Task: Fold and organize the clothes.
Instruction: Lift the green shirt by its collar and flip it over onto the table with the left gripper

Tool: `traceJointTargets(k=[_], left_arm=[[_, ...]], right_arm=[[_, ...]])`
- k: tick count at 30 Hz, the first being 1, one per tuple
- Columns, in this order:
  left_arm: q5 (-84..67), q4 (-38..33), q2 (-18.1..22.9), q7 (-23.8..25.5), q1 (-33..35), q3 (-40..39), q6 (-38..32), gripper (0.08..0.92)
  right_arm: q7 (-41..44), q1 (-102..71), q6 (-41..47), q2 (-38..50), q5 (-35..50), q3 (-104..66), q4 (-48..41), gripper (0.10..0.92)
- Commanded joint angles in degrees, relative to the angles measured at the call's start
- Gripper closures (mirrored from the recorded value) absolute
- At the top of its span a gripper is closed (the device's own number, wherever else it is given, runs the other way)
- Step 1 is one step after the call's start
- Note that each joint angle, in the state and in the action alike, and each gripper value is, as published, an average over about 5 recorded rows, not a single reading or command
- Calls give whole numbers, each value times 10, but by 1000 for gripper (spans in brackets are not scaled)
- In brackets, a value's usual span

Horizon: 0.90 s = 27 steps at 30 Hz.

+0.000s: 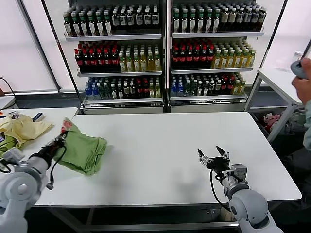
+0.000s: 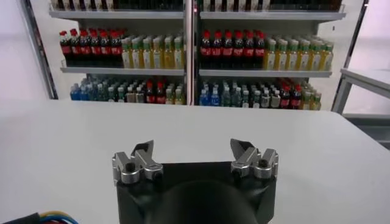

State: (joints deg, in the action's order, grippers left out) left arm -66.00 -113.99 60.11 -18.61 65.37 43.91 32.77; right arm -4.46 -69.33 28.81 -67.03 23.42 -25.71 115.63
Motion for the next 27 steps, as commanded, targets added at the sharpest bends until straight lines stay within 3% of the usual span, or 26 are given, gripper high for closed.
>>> traceJointTargets(k=[1, 8, 13, 22, 27], left_arm=[[210, -64, 143, -34, -60, -257, -1, 882], [342, 56, 250, -48, -109, -384, -13, 882], [453, 142, 302, -42, -131, -433, -30, 882], [499, 218, 335, -14, -164, -485, -59, 882], [524, 239, 341, 6, -163, -495, -114, 786]], right_arm=[[1, -5, -2, 8, 5, -8, 11, 203], [2, -8, -5, 16, 16, -22, 17, 203], [3, -3, -8, 23, 26, -26, 17, 203], [4, 8, -10, 36, 38, -25, 9, 203], [5, 16, -10, 40, 41, -20, 5, 203]])
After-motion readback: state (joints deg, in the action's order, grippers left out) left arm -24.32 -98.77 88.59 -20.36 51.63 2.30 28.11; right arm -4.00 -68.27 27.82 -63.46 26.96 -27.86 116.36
